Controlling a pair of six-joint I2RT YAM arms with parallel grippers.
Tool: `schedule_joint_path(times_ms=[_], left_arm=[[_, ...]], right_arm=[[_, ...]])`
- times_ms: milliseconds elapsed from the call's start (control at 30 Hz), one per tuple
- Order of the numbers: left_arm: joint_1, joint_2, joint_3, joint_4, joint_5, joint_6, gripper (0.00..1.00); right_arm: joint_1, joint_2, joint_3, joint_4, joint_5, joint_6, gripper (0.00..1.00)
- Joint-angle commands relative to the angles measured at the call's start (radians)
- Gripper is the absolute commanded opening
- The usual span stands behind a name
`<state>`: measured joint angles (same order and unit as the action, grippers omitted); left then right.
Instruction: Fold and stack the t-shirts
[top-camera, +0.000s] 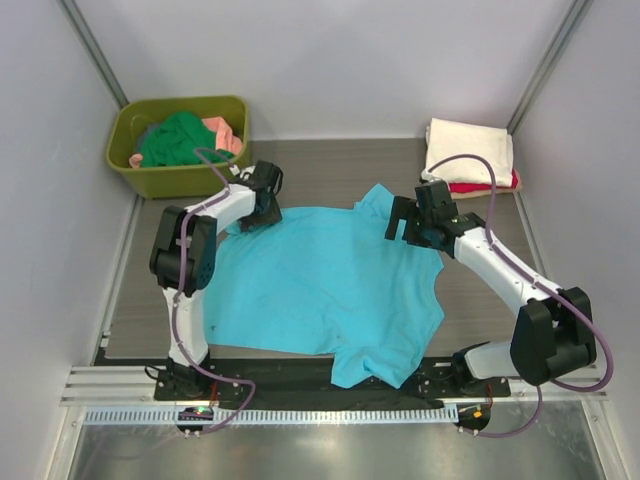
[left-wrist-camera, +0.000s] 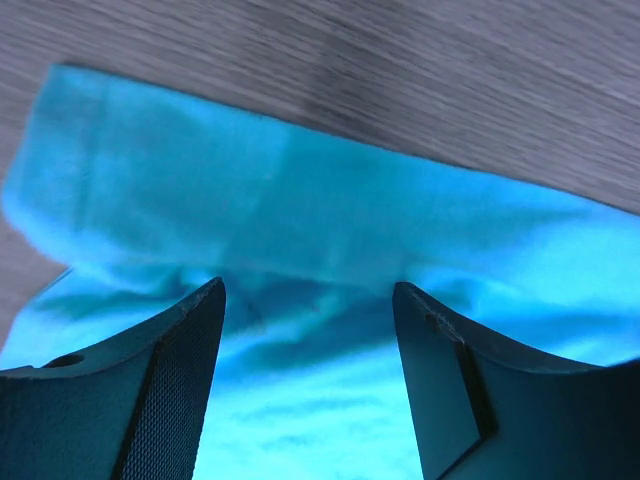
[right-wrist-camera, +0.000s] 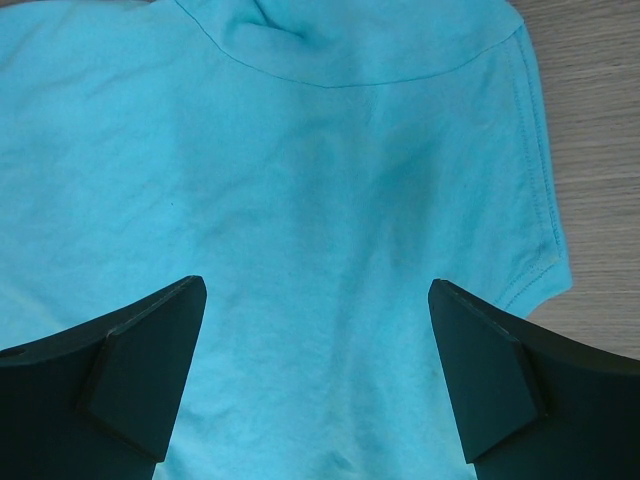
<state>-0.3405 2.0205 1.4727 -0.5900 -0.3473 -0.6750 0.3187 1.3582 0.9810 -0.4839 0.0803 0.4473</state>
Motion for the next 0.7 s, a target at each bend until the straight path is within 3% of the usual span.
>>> schedule_joint_path(times_ms=[0,200,367,433,500,600,667], left_arm=[[0.003,0.079,0.035,0.071,0.004,0.005,0.69],[0.001,0.225,0.193,0.064,0.004,0.037,0.68],[-0.005,0.354,0.507,0.010,0.033,0.121,0.69],[-0.009,0.420,0.698,-0.078,0.060,0.150,0.70],[-0.020,0.431,0.797,-0.200,0.065,0.149,0.72],[-0.058,0.292,0.727,-0.225,0.057,0.152,0.78],[-0.080,0.122,0.557,-0.215,0.039,0.134,0.80]], right_arm=[[-0.003,-0.018,-0.013,0.036,-0.008,-0.012,1.00],[-0.003,-0.037,-0.033,0.036,0.007,-0.016,1.00],[-0.006,-0.001,-0.031,0.036,0.045,-0.021,1.00],[-0.012,0.053,-0.007,0.038,0.062,-0.016,1.00],[-0.015,0.085,0.022,0.037,0.067,-0.009,1.00],[-0.020,0.131,0.044,0.050,0.076,0.008,1.00],[-0.024,0.157,0.054,0.050,0.099,0.017,1.00]])
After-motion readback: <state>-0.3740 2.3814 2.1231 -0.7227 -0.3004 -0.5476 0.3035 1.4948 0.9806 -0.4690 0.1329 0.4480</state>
